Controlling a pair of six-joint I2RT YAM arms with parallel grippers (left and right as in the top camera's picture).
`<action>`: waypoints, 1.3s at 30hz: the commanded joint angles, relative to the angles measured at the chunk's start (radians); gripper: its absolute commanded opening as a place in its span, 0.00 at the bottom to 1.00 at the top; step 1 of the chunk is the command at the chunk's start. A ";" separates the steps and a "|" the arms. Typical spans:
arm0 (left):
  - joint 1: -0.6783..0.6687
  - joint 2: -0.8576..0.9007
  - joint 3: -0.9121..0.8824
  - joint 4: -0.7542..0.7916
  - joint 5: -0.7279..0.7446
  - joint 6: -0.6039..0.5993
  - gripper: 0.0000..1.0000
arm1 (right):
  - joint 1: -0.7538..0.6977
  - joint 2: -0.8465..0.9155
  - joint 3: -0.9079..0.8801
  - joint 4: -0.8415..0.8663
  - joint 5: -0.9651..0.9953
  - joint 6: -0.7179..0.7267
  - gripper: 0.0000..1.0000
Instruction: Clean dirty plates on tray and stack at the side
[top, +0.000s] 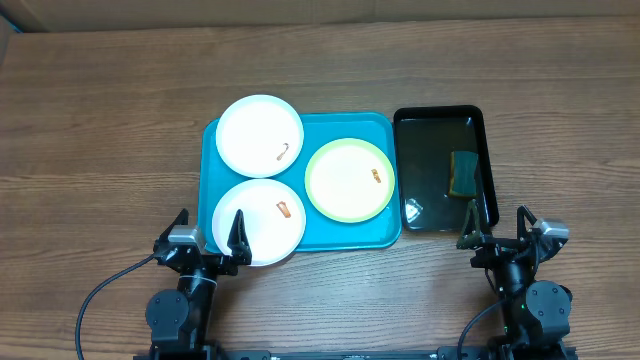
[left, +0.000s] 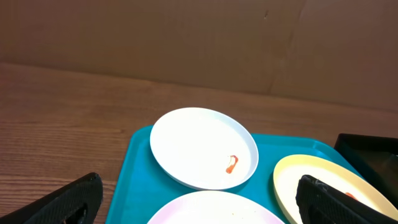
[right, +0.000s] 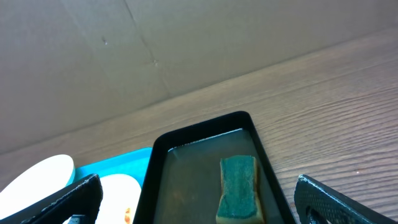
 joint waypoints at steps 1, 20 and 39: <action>0.003 -0.012 -0.008 0.004 -0.010 0.023 0.99 | -0.006 -0.010 0.002 0.009 -0.001 -0.002 1.00; 0.003 -0.012 -0.008 0.004 -0.010 0.023 1.00 | -0.006 -0.010 0.002 0.009 -0.001 -0.002 1.00; 0.003 0.150 0.417 -0.276 0.088 -0.164 1.00 | -0.006 -0.010 0.002 0.009 -0.001 -0.002 1.00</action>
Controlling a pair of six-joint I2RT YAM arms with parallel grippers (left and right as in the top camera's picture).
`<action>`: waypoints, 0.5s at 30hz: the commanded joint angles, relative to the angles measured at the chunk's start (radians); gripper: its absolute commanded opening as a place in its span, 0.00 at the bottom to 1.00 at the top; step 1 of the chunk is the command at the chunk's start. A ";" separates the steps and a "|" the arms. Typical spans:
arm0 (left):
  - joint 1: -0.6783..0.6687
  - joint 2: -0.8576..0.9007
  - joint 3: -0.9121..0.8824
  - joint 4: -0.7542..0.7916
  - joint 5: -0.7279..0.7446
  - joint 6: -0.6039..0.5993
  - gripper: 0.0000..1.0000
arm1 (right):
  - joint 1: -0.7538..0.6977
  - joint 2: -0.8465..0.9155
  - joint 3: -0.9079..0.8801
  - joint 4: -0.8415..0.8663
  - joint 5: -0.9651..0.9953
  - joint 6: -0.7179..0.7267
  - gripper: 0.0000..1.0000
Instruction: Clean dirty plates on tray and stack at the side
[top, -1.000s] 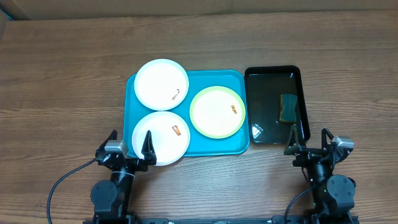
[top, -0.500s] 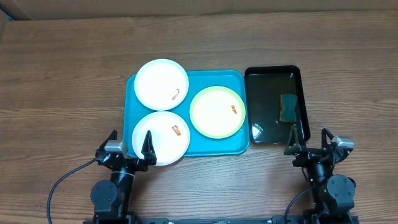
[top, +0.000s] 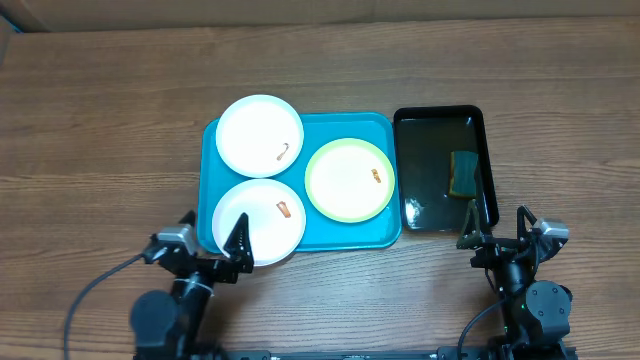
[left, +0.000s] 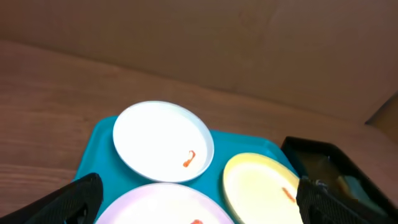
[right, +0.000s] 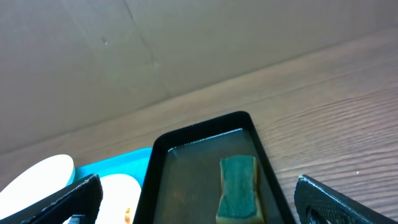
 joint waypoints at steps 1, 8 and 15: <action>0.003 0.138 0.231 -0.074 -0.016 -0.015 1.00 | -0.006 -0.010 0.002 0.009 -0.002 -0.002 1.00; 0.003 0.755 0.846 -0.560 0.081 0.090 1.00 | -0.006 -0.010 0.002 0.009 -0.001 -0.002 1.00; 0.004 1.274 1.316 -0.882 0.139 0.088 1.00 | -0.006 -0.010 0.002 0.009 -0.002 -0.002 1.00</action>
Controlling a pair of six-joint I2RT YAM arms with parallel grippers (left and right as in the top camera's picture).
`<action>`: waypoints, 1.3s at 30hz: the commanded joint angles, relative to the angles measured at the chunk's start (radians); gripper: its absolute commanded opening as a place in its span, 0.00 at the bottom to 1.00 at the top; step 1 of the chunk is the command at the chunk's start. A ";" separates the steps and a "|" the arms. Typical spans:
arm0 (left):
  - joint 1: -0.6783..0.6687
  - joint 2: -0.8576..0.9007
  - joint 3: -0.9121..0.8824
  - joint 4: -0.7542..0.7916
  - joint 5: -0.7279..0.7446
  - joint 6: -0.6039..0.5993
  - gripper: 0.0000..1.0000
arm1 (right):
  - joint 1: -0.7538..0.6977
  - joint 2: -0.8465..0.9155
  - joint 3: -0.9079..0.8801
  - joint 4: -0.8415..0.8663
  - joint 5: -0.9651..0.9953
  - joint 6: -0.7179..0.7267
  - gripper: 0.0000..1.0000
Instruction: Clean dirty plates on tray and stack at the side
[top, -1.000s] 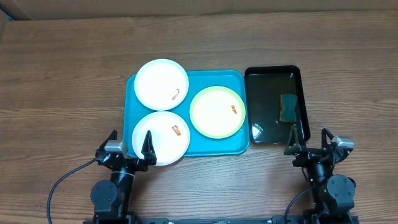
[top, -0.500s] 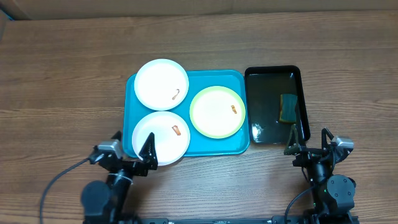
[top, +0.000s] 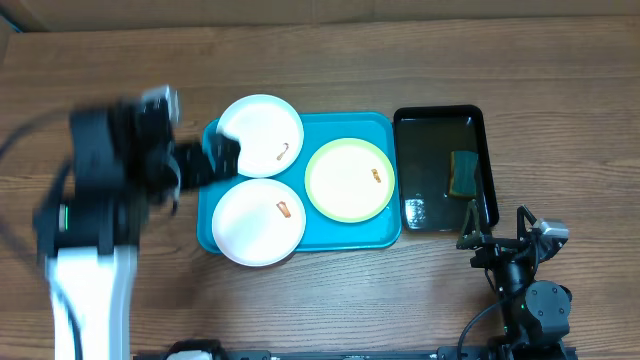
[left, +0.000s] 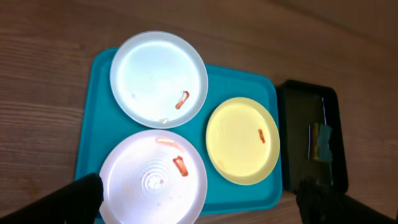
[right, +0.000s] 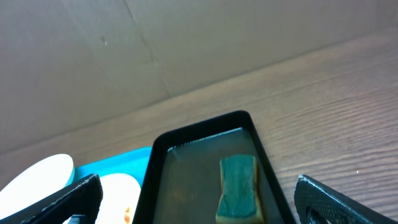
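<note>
Three dirty plates lie on the teal tray (top: 385, 238): a white one (top: 262, 135) at the back left with a red smear, a white one (top: 258, 222) at the front left with an orange smear, and a pale green one (top: 350, 180) on the right. My left gripper (top: 205, 163) hangs open, blurred, high over the tray's left edge. From above, the left wrist view shows the same plates (left: 158, 79), (left: 153, 180), (left: 242, 140). My right gripper (right: 205, 205) rests open at the table's front, facing the green sponge (right: 238, 188).
A black basin (top: 482, 150) holding water and the sponge (top: 463, 173) stands right of the tray. Bare wooden table lies on the tray's left and behind it. A cardboard wall stands at the back.
My left arm has risen from the front edge to high over the tray's left side, and its camera now looks straight down on all three plates. The right arm has not moved.
Both grippers rested open at the front edge, the left before the tray and the right before the basin. Then the left had lifted slightly and turned toward the right. Now it hangs well above the tray. Plates and sponge lie where they were.
</note>
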 joint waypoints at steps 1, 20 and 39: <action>0.004 0.171 0.137 -0.070 0.095 0.050 1.00 | -0.006 -0.010 0.004 0.008 -0.002 -0.002 1.00; -0.351 0.586 0.168 -0.101 -0.007 0.022 0.83 | -0.006 -0.010 0.004 0.009 -0.002 -0.002 1.00; -0.413 0.647 0.168 -0.056 -0.101 -0.031 0.70 | -0.006 0.225 0.423 -0.273 -0.159 0.110 1.00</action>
